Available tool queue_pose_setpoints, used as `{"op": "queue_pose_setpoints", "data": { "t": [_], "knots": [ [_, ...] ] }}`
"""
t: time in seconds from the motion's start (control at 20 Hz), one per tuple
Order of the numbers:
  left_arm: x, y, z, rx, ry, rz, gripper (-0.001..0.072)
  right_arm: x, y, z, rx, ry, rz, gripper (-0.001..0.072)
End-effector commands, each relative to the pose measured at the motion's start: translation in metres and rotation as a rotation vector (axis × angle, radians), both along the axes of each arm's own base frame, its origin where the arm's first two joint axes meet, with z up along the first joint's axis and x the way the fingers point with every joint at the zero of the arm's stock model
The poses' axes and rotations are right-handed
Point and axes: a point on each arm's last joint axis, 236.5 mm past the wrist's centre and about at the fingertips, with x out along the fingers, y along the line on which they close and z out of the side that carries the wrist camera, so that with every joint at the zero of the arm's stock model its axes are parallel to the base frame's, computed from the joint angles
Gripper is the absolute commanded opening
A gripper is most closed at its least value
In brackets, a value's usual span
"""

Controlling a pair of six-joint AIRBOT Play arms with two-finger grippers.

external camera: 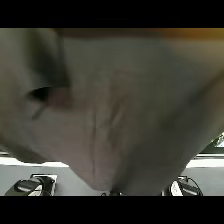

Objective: Fold the shirts.

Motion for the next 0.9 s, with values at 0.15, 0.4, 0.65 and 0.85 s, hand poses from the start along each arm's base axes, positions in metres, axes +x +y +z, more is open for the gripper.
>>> {"op": "queue_pose_setpoints", "data": {
  "t": [0.15,0.4,0.65,0.85],
  "knots": [
    [0.111,-0.010,-0.270,0.157,0.619,0.020,0.0021,0.113,-0.031,-0.249,0.183,0.584,0.047,0.0022],
    [0.167,-0.045,-0.401,0.060,0.832,-0.035,0.0022,0.175,-0.014,-0.340,0.475,0.665,0.077,0.0024],
    [0.162,-0.093,-0.492,-0.172,1.088,-0.105,0.0110,0.188,0.023,-0.409,0.499,0.802,0.130,0.0025],
    [0.137,-0.071,-0.503,-0.110,1.248,-0.190,0.0564,0.189,0.017,-0.403,0.447,0.801,0.135,0.0442]
  ]
}}
